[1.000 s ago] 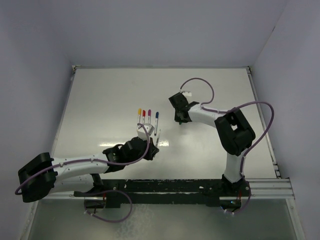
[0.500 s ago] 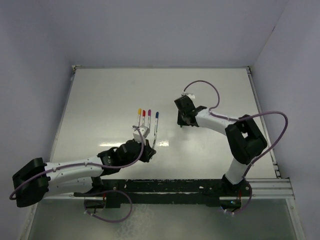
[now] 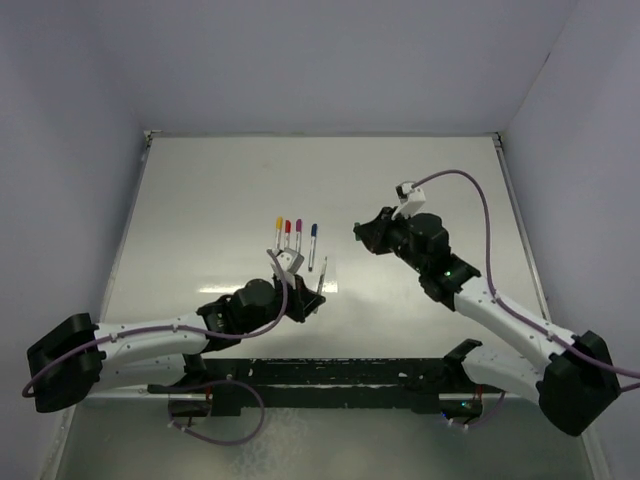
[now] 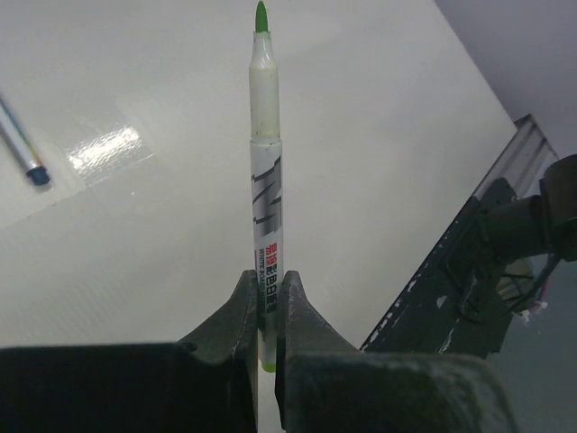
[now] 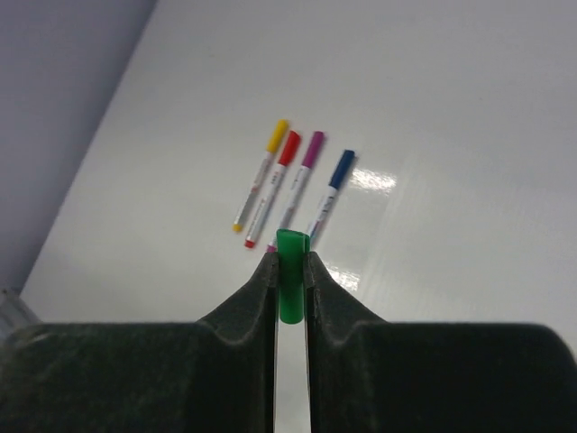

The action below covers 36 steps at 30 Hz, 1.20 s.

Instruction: Insert the pens into the pen caps

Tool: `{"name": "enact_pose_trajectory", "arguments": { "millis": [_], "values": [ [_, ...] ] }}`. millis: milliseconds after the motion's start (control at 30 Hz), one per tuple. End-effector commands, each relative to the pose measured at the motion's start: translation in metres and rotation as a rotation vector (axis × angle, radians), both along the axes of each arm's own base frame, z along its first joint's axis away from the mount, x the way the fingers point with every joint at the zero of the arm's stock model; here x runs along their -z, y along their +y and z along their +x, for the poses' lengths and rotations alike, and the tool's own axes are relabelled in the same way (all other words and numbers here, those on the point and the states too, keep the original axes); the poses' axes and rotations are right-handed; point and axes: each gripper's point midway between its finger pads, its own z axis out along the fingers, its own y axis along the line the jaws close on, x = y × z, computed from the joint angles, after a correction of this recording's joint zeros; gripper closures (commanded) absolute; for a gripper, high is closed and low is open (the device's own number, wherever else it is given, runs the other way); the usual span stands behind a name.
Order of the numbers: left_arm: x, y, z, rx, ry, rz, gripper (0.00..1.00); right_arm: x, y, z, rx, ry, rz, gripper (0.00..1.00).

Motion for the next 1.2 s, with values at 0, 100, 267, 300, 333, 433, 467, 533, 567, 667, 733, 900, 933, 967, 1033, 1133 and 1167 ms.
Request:
{"name": "enact_pose_trajectory", "arguments": {
  "millis": [0, 100, 267, 300, 333, 433, 467, 533, 567, 667, 733, 900, 933, 967, 1033, 1133, 1167],
  "values": [
    [-0.055, -0.031, -0.004, 0.113, -0.126, -0.224, 1.00, -0.076, 0.015, -0.021, -0.145, -0.270, 0.190, 1.00],
    [-0.072, -0.043, -0.007, 0.163, -0.157, -0.283, 1.00, -0.103, 0.013, -0.035, -0.177, -0.356, 0.275, 1.00],
    [-0.098, -0.053, -0.011, 0.206, -0.204, -0.383, 1.00, -0.133, 0.015, -0.055, -0.235, -0.447, 0.391, 1.00],
    [-0.103, -0.053, -0.012, 0.208, -0.211, -0.400, 1.00, -0.137, 0.014, -0.057, -0.240, -0.461, 0.412, 1.00],
    [-0.108, -0.054, -0.012, 0.208, -0.214, -0.414, 1.00, -0.141, 0.014, -0.060, -0.246, -0.474, 0.434, 1.00],
    [-0.119, -0.055, -0.013, 0.212, -0.220, -0.446, 1.00, -0.147, 0.014, -0.067, -0.270, -0.498, 0.487, 1.00],
    [-0.122, -0.055, -0.013, 0.213, -0.221, -0.457, 1.00, -0.147, 0.015, -0.069, -0.276, -0.502, 0.497, 1.00],
    [-0.130, -0.056, -0.013, 0.215, -0.226, -0.481, 1.00, -0.147, 0.015, -0.071, -0.284, -0.503, 0.515, 1.00],
    [-0.132, -0.056, -0.014, 0.217, -0.226, -0.484, 1.00, -0.146, 0.015, -0.072, -0.288, -0.503, 0.523, 1.00],
    [-0.134, -0.058, -0.012, 0.219, -0.226, -0.482, 1.00, -0.150, 0.015, -0.077, -0.307, -0.520, 0.560, 1.00],
    [-0.134, -0.060, -0.012, 0.219, -0.223, -0.486, 1.00, -0.152, 0.015, -0.080, -0.317, -0.522, 0.583, 1.00],
    [-0.135, -0.063, -0.013, 0.229, -0.218, -0.501, 1.00, -0.155, 0.014, -0.087, -0.332, -0.540, 0.634, 1.00],
    [-0.135, -0.064, -0.013, 0.231, -0.217, -0.500, 1.00, -0.153, 0.014, -0.087, -0.332, -0.537, 0.636, 1.00],
    [-0.135, -0.065, -0.013, 0.233, -0.215, -0.501, 1.00, -0.153, 0.014, -0.087, -0.332, -0.537, 0.638, 1.00],
    [-0.134, -0.066, -0.013, 0.237, -0.212, -0.498, 1.00, -0.152, 0.015, -0.087, -0.336, -0.533, 0.640, 1.00],
    [-0.134, -0.067, -0.013, 0.237, -0.213, -0.497, 1.00, -0.152, 0.015, -0.087, -0.336, -0.532, 0.644, 1.00],
    [-0.134, -0.067, -0.013, 0.237, -0.214, -0.496, 1.00, -0.152, 0.016, -0.086, -0.337, -0.530, 0.643, 1.00]
  ]
}}
